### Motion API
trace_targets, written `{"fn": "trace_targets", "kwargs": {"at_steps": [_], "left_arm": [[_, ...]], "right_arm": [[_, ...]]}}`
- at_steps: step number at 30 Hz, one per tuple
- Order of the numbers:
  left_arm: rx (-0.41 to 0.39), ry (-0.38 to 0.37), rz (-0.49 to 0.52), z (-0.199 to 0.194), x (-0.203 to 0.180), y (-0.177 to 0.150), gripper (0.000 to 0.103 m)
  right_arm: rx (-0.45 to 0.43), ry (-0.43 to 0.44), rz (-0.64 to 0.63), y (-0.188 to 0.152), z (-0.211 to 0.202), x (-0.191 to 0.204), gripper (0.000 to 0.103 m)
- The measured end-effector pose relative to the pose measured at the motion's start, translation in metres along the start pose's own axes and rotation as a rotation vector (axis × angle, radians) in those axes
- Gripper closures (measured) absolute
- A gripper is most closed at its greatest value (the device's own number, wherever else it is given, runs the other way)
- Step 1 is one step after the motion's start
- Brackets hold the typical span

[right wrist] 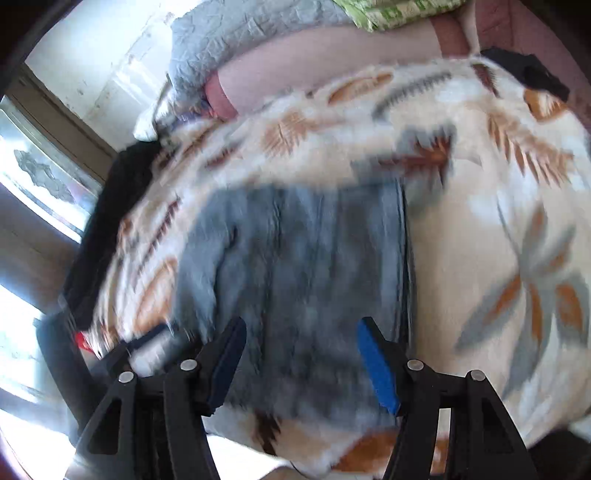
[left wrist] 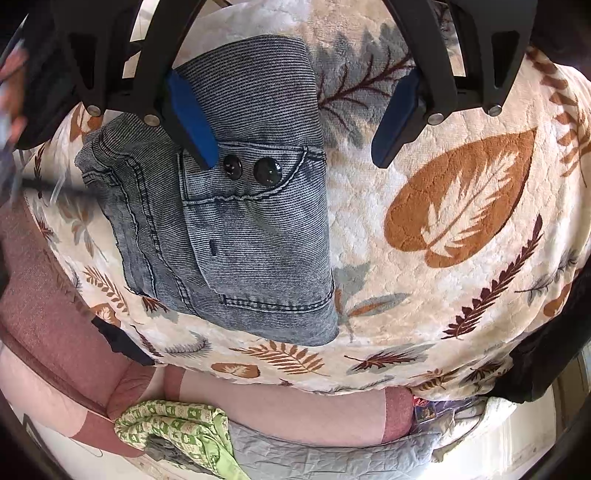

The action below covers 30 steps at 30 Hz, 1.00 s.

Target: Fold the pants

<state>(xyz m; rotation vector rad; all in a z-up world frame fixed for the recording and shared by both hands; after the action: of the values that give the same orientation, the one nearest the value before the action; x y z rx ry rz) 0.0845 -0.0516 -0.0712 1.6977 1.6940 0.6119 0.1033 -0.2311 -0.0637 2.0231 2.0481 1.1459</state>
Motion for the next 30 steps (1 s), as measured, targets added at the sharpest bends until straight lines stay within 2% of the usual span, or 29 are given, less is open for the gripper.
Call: {"fn": "trace_targets", "kwargs": {"at_steps": [2, 4, 7, 9, 10, 13, 16, 18, 20, 23, 25, 27, 30], "left_arm": [[0.002, 0.002, -0.002, 0.001, 0.0, -0.001, 0.015], [0.001, 0.006, 0.0, 0.0, 0.0, 0.0, 0.015], [0.007, 0.005, -0.001, -0.001, 0.001, 0.001, 0.015], [0.008, 0.0, -0.011, -0.001, 0.002, 0.0, 0.015], [0.014, -0.007, -0.019, -0.001, 0.002, -0.001, 0.015], [0.007, -0.03, -0.04, -0.007, 0.004, 0.004, 0.015], [-0.021, -0.088, -0.12, -0.016, 0.014, 0.018, 0.015], [-0.032, -0.125, -0.198, -0.017, 0.025, 0.029, 0.015], [-0.005, -0.148, -0.269, -0.008, 0.038, 0.036, 0.015], [0.076, -0.179, -0.314, 0.014, 0.049, 0.035, 0.015], [0.13, -0.238, -0.347, 0.029, 0.047, 0.032, 0.015], [0.163, -0.252, -0.357, 0.039, 0.043, 0.03, 0.015], [0.163, -0.282, -0.334, 0.046, 0.033, 0.034, 0.015]], "right_arm": [[-0.039, 0.007, -0.053, -0.006, 0.0, 0.001, 0.037], [-0.038, -0.025, -0.054, -0.001, -0.008, 0.007, 0.037], [-0.081, 0.032, -0.049, 0.003, -0.023, 0.02, 0.037], [-0.028, -0.007, -0.05, -0.01, -0.008, 0.01, 0.035], [-0.012, 0.015, -0.044, -0.016, 0.002, 0.005, 0.034], [-0.02, 0.044, -0.027, -0.006, -0.011, 0.008, 0.035], [-0.065, 0.098, 0.029, 0.018, -0.03, -0.002, 0.035], [-0.076, 0.075, 0.064, 0.031, -0.028, -0.018, 0.035], [-0.056, 0.059, 0.131, 0.043, -0.016, -0.044, 0.035], [-0.001, 0.097, 0.24, 0.051, 0.007, -0.071, 0.035], [0.037, 0.13, 0.263, 0.052, 0.014, -0.072, 0.035], [0.076, 0.106, 0.266, 0.049, 0.029, -0.078, 0.035], [0.069, 0.12, 0.273, 0.05, 0.034, -0.075, 0.035]]}}
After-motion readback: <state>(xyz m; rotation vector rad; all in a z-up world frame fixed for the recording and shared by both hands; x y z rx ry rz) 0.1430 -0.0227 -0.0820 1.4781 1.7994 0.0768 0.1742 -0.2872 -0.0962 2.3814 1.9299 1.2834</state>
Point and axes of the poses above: each gripper's, at about its wrist camera, not at the fingertips, and z roughly the way its jaws point, x to its left, y to its top, the point moved 7 cm from there along z, roughly the way its jaws point, and after that the axes turned 13 degrees about -x, right-handed, at the moved point
